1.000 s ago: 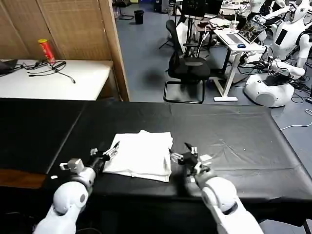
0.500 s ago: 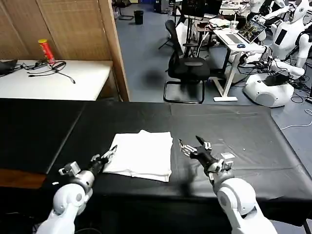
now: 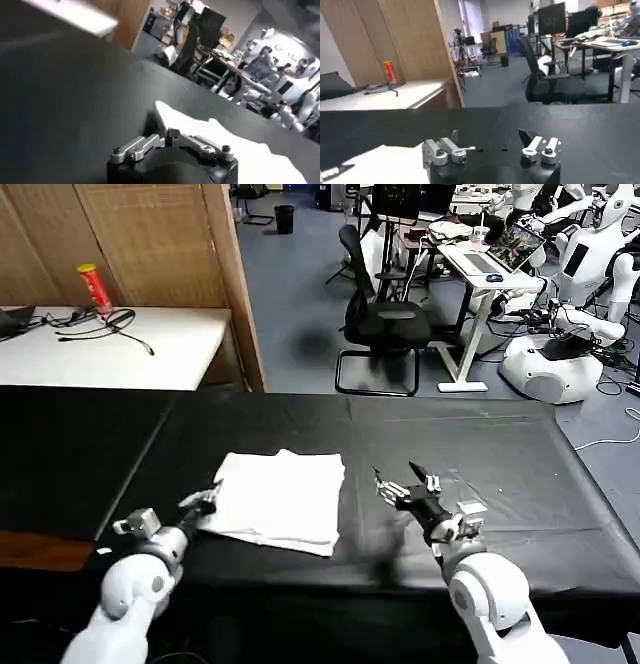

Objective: Fold and organize the clothes.

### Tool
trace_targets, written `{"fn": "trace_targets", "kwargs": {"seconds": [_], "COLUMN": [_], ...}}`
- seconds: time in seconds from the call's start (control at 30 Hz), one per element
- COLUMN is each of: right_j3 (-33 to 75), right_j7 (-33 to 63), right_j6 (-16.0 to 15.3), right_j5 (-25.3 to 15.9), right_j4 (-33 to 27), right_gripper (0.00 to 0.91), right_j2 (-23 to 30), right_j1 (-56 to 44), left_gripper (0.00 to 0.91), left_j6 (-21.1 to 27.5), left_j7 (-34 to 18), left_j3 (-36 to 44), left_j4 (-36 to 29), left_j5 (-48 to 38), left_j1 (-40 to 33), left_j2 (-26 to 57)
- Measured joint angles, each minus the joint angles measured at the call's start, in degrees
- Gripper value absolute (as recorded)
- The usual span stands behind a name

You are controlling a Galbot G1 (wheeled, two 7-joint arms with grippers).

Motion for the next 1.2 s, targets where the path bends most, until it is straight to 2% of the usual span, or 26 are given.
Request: {"fn": "trace_targets", "kwargs": {"seconds": [0.13, 0.4, 0.57, 0.77, 0.97, 1.0, 1.03, 1.2], "right_j3": [0.1, -0.63, -1.03, -0.97, -1.02, -1.18, -1.32, -2.66], "right_j7": [0.03, -0.12, -0.39, -0.6, -0.6, -0.61, -0.61, -0.4], "right_j6": [0.03, 0.53, 1.18, 1.43, 1.38, 1.33, 1.24, -0.69], "right_j5": [-0.97, -2.09, -2.6, -3.04, -3.23, -3.23, -3.17, 0.23], "right_j4": [-0.5, -1.4, -1.87, -1.72, -1.12, -1.09, -1.1, -1.51], "right_gripper": [0.878, 0.878, 0.878, 0.878, 0.878, 0.878, 0.878, 0.878], "right_j2": [0.15, 0.59, 1.26, 1.24, 0.72, 0.7, 0.68, 0.53], "right_j1": [-0.19, 0.38, 0.09, -0.81, -1.82, -1.91, -1.92, -1.24], "left_gripper": [0.0, 0.0, 0.0, 0.0, 0.0, 0.156, 0.878, 0.878], "left_j6": [0.41, 0.8, 3.06, 5.86, 6.0, 6.01, 6.01, 4.45], "left_j7": [-0.09, -0.7, -3.44, -6.4, -9.0, -9.52, -10.07, -8.93], "left_j3": [-1.06, -7.67, -12.31, -11.0, -1.16, 0.82, 3.02, 10.94], "left_j4": [-1.59, -5.11, -8.23, -15.43, -18.61, -18.61, -18.61, -17.98], "left_j5": [5.75, 10.68, 11.9, 12.72, 14.56, 14.3, 14.2, 14.4], "left_j1": [0.46, 3.36, 4.44, 5.63, 5.39, 5.15, 4.82, 3.12], "left_j2": [4.09, 18.34, 25.84, 26.19, 19.39, 17.92, 16.17, 9.15]}}
